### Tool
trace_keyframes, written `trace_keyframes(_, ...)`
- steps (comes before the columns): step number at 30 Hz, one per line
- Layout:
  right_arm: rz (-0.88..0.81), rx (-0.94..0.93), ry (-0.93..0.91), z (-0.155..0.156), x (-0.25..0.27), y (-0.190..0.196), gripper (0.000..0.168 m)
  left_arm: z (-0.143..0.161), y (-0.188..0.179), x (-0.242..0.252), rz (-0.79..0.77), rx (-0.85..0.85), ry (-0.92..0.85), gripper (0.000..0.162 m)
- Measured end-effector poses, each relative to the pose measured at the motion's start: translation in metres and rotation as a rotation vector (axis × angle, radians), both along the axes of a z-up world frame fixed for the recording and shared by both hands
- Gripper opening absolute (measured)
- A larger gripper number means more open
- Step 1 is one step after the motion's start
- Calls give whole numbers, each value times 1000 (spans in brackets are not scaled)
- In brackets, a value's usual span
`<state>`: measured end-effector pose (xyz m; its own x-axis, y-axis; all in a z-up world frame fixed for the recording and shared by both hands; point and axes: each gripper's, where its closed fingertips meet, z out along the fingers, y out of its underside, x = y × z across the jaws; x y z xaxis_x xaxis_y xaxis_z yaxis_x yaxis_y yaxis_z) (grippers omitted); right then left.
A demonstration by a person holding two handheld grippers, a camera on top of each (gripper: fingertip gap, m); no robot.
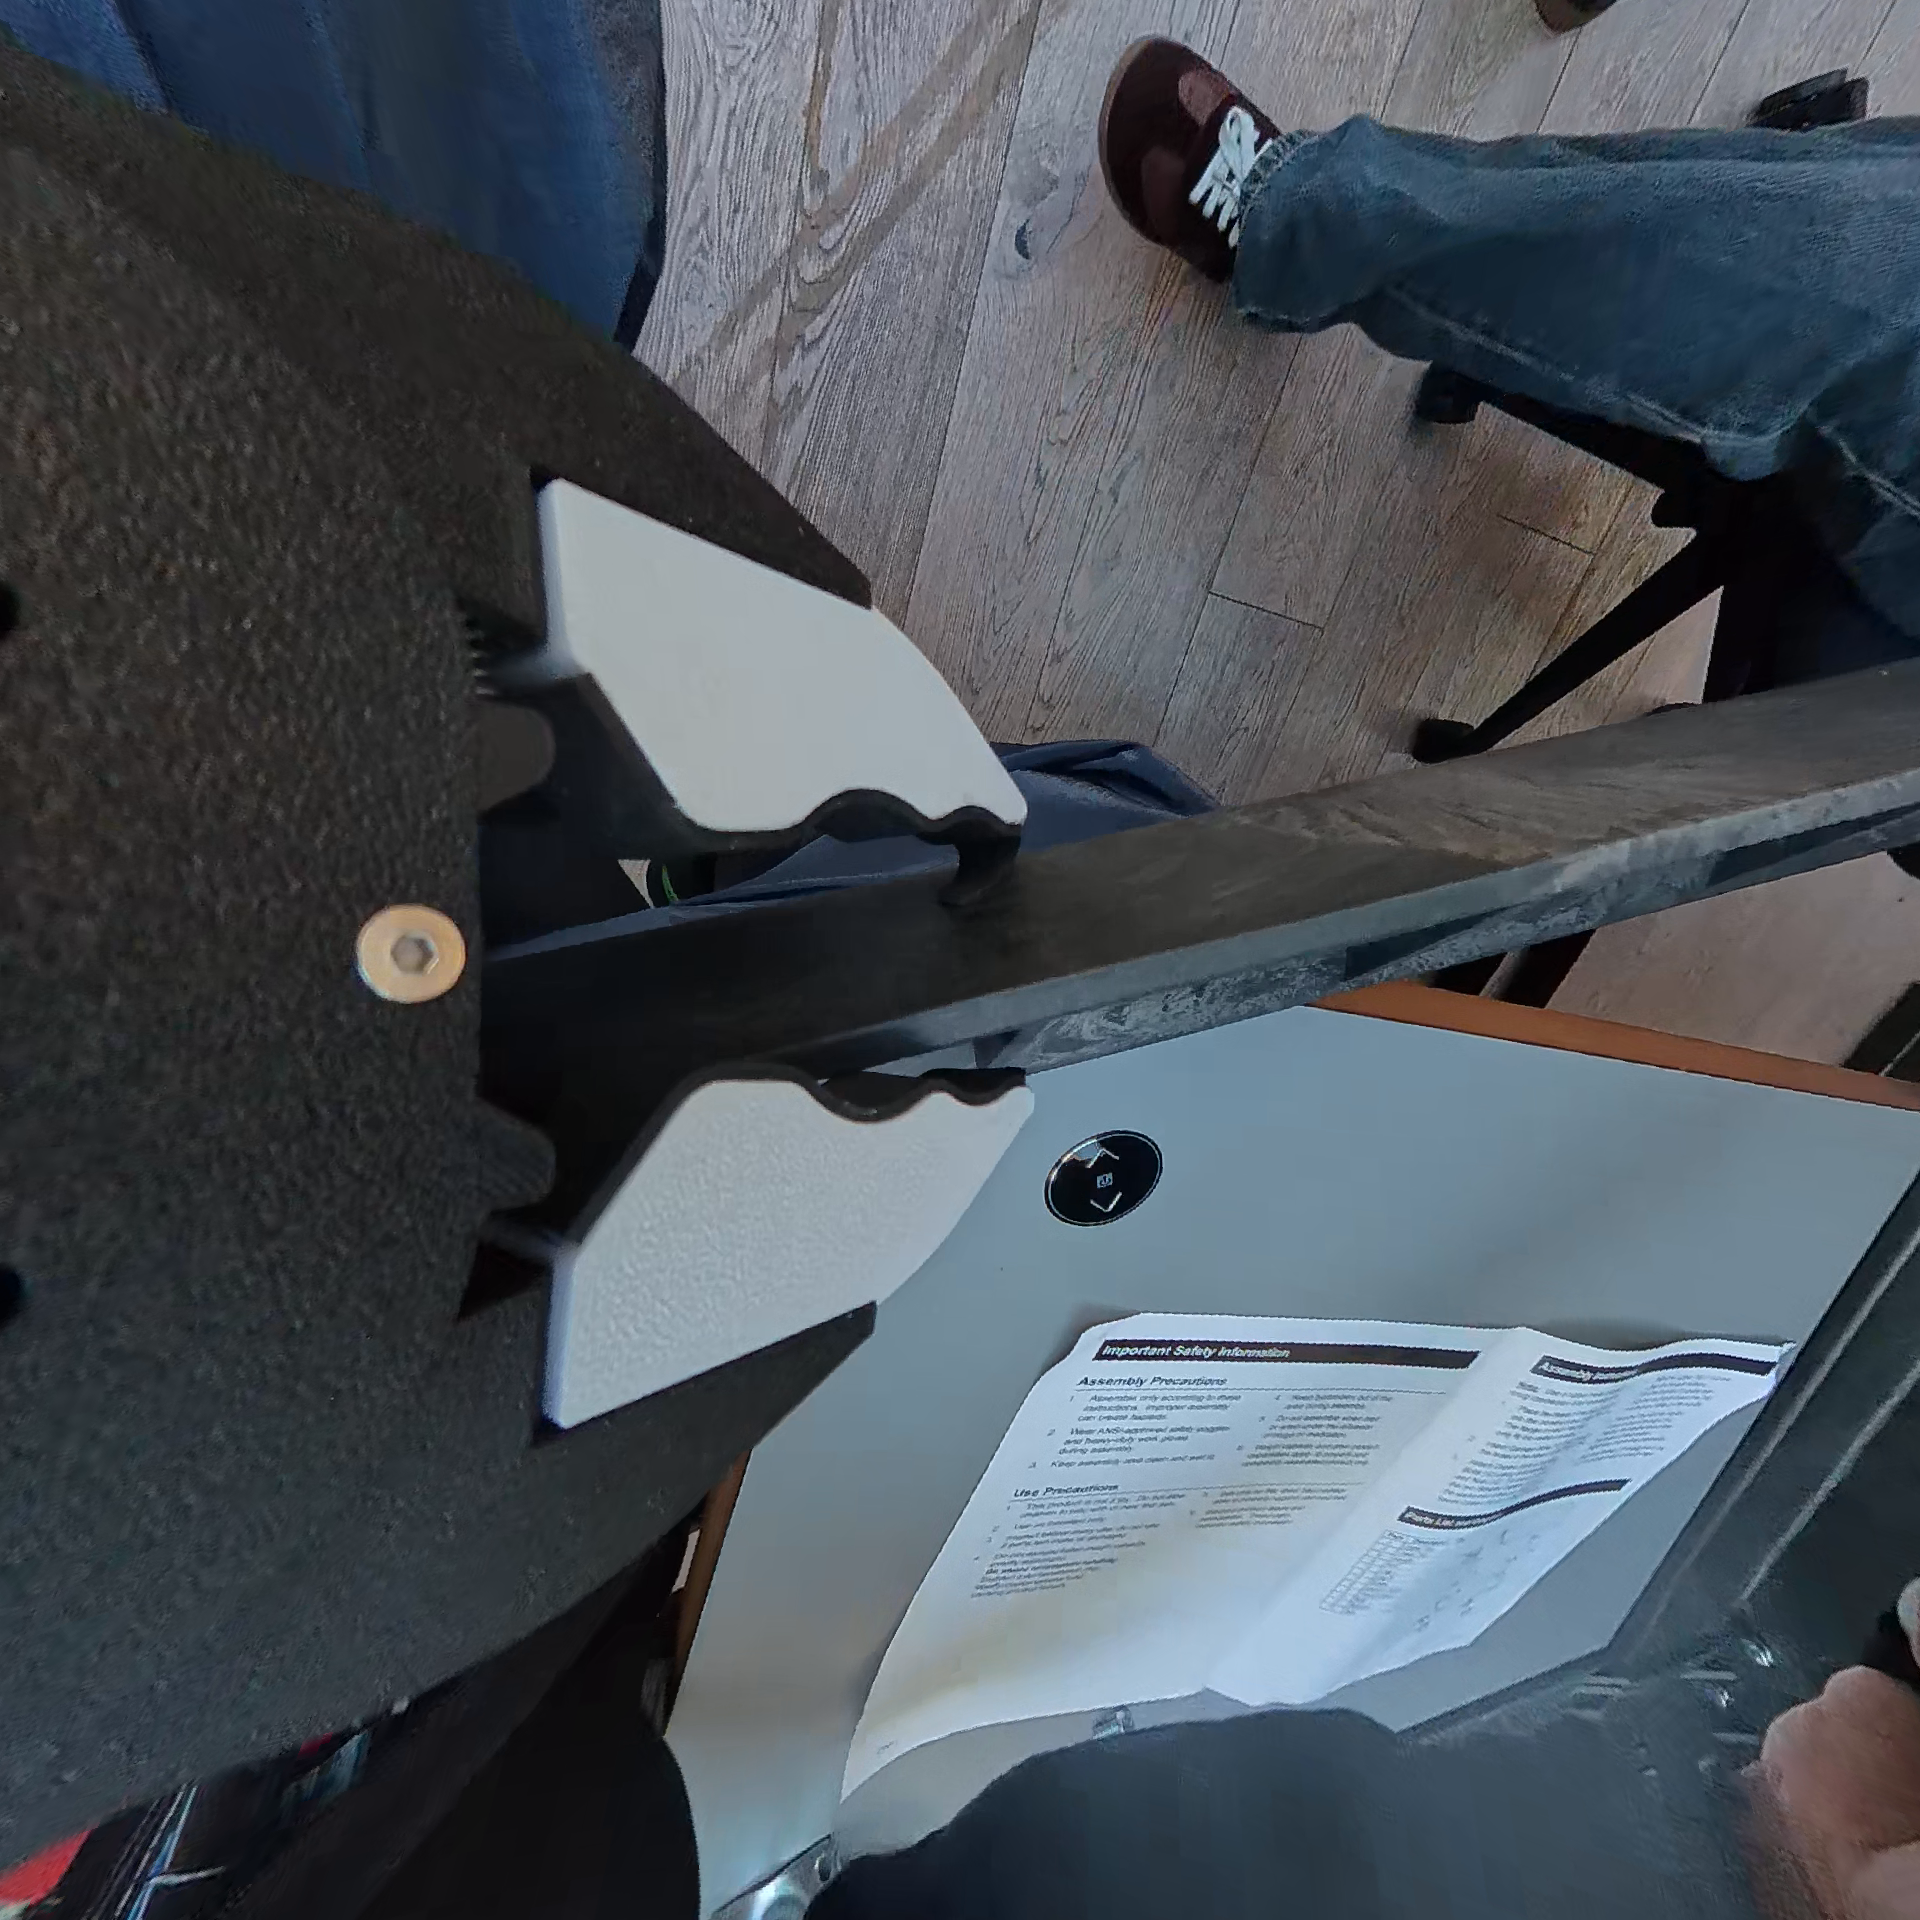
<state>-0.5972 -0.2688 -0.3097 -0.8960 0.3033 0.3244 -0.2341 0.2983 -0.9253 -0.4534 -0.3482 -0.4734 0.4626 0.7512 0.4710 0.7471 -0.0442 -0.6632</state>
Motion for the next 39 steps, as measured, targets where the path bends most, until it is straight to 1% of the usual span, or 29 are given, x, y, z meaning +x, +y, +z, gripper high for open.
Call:
trace_keyframes(5, -6, 25, 1, -1, 45, -11, 0, -2, 3, -4, -16, -24, -8, 39)
trace_keyframes(9, -73, 49, 7, -9, 63, -9, 0, -2, 4, -5, -31, -40, -5, 38)
trace_keyframes(12, -205, 12, 9, -13, 57, 3, 0, -2, 4, -4, -34, -35, -7, 38)
trace_keyframes(14, -346, -19, 30, -15, 44, 16, 0, -2, 4, -4, -38, -39, -4, 38)
trace_keyframes(16, -498, -80, 70, -9, 27, 34, 0, -2, 4, -4, -39, -35, -2, 38)
trace_keyframes(20, -685, -178, 153, 9, -11, 61, 0, -2, 4, -4, -38, -28, 2, 39)
trace_keyframes(24, -782, -198, 256, 32, -57, 72, 0, -2, 4, -4, -36, -47, 9, 38)
trace_keyframes(28, -820, -282, 304, 65, -107, 84, 0, -2, 3, -4, -30, -55, 11, 38)
trace_keyframes(31, -811, -338, 338, 94, -141, 88, 0, -2, 3, -4, -28, -57, 10, 38)
trace_keyframes(34, -838, -315, 403, 120, -176, 90, 0, -2, 2, -4, -27, -61, 10, 37)
trace_keyframes(36, -881, -303, 444, 137, -197, 98, 0, -3, 2, -4, -28, -64, 10, 37)
trace_keyframes(39, -916, -337, 470, 160, -221, 114, 0, -3, 2, -4, -32, -67, 9, 37)
